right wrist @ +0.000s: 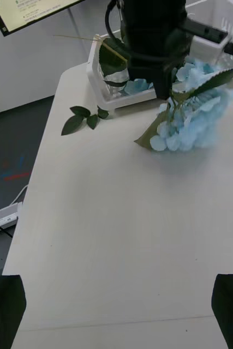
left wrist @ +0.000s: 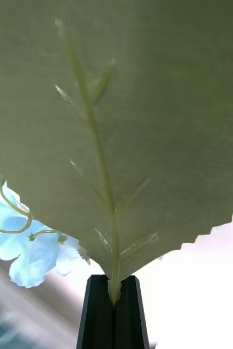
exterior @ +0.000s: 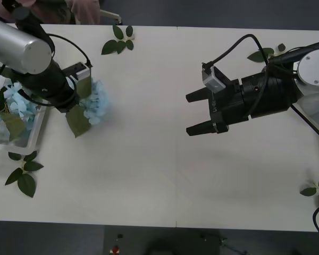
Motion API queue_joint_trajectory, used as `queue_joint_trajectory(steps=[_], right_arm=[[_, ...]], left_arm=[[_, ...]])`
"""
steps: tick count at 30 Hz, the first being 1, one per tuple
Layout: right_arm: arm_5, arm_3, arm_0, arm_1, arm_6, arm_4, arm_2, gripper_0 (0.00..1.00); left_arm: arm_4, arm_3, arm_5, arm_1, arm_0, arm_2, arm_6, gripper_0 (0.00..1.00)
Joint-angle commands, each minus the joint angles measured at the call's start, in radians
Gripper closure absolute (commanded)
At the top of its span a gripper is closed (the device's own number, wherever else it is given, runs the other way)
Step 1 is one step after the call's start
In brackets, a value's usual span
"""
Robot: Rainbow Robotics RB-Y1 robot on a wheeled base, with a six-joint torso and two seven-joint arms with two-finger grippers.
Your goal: Put the red flowers into the right box and the blue flowers into the left box
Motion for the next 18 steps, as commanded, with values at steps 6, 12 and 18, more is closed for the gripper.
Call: queue_joint_trajectory(steps=[6, 12, 18], right_arm=[[-0.008, -0.016, -0.028, 0.009, -0.006, -0.002, 0.001, 0.0], [-0.008, -0.016, -0.028, 0.009, -0.006, -0.002, 0.001, 0.0], [-0.008, -0.016, -0.028, 0.009, -0.006, -0.002, 0.001, 0.0]], left_arm=[[-0.113, -0.144, 0.114, 0.43, -0.191, 0.121, -0.328, 1.0], [-0.314, -0.036, -0.147, 0.45, -0.166, 0.009, -0.382, 1.0], [-0.363, 0.126, -0.229, 0.33, -0.166, -0.08, -0.357, 1.0]])
